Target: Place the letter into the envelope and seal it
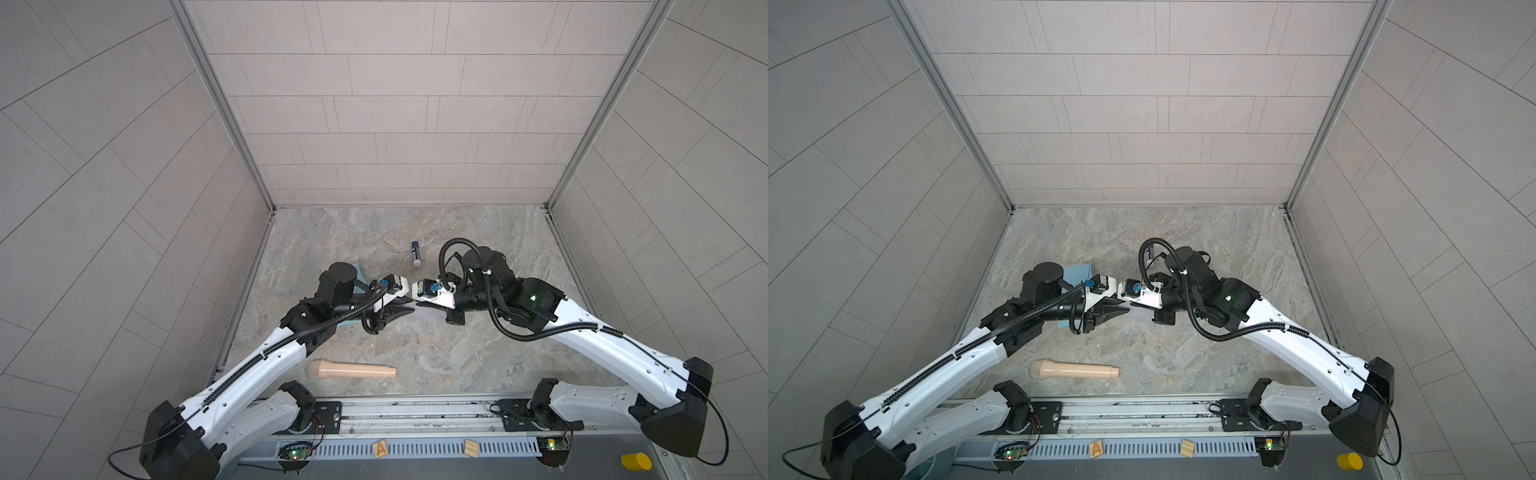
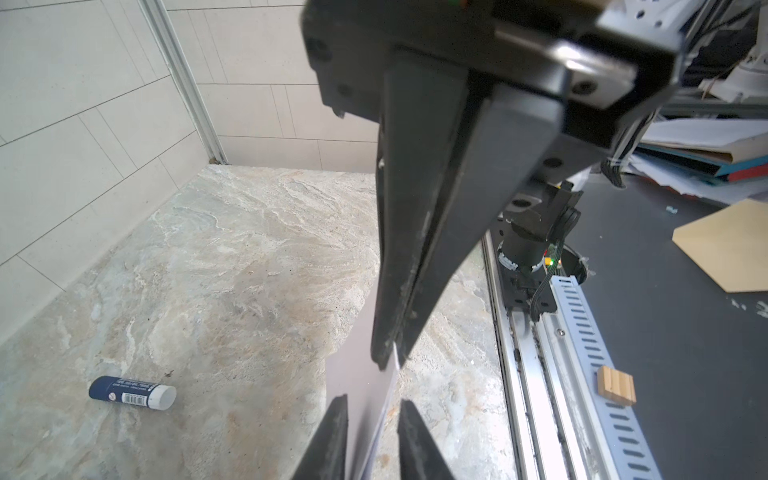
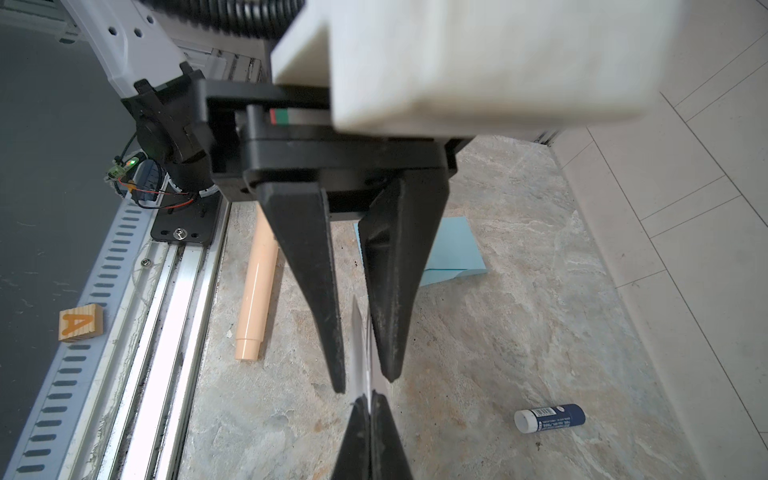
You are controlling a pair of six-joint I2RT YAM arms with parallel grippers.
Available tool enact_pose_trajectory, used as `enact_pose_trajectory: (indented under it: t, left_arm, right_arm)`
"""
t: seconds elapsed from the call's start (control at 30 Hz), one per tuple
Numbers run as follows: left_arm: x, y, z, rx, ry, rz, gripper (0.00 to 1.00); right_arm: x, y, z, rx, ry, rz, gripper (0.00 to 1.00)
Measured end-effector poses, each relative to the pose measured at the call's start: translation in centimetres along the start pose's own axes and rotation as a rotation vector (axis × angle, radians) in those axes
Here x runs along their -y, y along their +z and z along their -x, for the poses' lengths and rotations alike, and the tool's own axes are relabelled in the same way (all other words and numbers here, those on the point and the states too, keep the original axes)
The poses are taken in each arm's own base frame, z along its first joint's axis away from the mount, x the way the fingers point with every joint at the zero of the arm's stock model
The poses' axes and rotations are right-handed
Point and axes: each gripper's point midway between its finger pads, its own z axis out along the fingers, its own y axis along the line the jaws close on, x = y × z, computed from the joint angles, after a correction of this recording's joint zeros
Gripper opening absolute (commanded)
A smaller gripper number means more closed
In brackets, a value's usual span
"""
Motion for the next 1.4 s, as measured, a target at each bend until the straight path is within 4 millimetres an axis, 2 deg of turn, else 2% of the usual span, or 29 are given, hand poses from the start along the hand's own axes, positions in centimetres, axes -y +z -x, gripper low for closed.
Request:
enact_pose_trajectory:
  t: [0.2,0.43,0.97,1.4]
  left_arm:
    - [0.1,0.0,-0.1,-0.006,-0.001,-0.003,0.00]
    - [0.0,0.0,-0.2,-0.008,0.010,0.004,0.00]
    - [-0.5,-0.7,0.3,-0.003,0.032,0.055,0.00]
    - [-0.6,-1.3,0.9,0.014,0.067,0.094,0.00]
  right_arm:
    - [-0.1,0.0,0.1,0.003,-0.003,0.001,0.00]
    - [0.2,0.1,0.0,-0.005,0.012,-0.014,0.03]
    - [0.9,0.1,-0.5,-0.021,0.022,-0.039,0.03]
    - [2.0,-0.4,-2.2,-0.055,0.067,-0.058,0.00]
